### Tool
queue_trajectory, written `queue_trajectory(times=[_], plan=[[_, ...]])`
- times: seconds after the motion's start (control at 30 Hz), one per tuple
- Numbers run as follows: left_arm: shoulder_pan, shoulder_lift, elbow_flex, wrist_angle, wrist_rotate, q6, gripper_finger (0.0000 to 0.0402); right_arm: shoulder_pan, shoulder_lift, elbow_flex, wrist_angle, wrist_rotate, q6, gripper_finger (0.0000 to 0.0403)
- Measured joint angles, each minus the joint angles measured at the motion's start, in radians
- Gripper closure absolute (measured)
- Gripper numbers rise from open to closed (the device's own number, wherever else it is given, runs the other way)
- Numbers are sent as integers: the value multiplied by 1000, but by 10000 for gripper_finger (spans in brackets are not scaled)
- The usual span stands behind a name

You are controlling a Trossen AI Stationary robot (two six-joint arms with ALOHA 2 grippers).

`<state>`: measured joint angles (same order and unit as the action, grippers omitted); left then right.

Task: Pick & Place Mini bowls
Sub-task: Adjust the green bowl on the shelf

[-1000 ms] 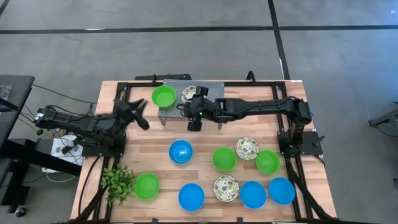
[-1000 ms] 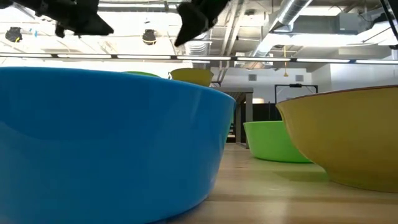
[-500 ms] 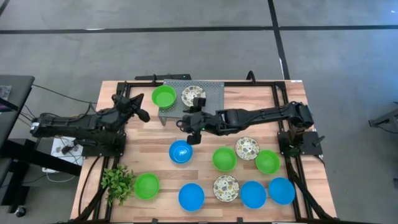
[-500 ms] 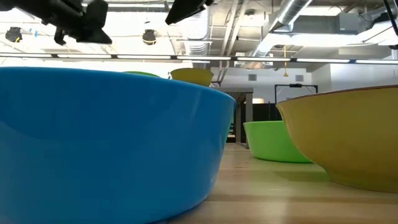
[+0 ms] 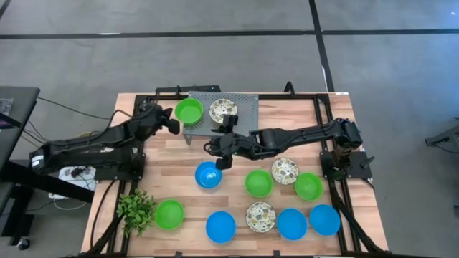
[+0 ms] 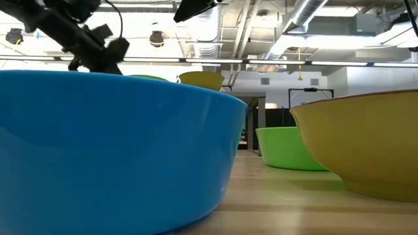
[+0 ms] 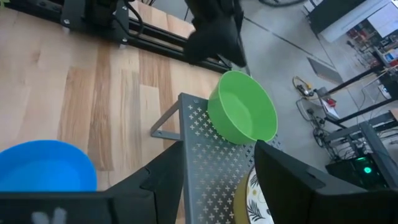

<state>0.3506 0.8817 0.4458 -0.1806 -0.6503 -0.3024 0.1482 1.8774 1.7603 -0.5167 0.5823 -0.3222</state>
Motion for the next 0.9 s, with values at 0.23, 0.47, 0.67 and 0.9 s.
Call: queue_trajectory(times=[0.23, 0.47, 0.67, 0.9], plan=[[26, 88, 0, 4, 1, -39, 398, 0, 0, 0, 0, 0, 0, 225], [21, 93, 0, 14, 66, -37, 398, 0, 0, 0, 0, -1, -1, 223], [3, 93, 0, 23, 79, -11, 398, 0, 0, 0, 0, -2, -1, 227], [-9, 93, 0, 37, 80, -9, 398, 0, 0, 0, 0, -2, -1, 225]])
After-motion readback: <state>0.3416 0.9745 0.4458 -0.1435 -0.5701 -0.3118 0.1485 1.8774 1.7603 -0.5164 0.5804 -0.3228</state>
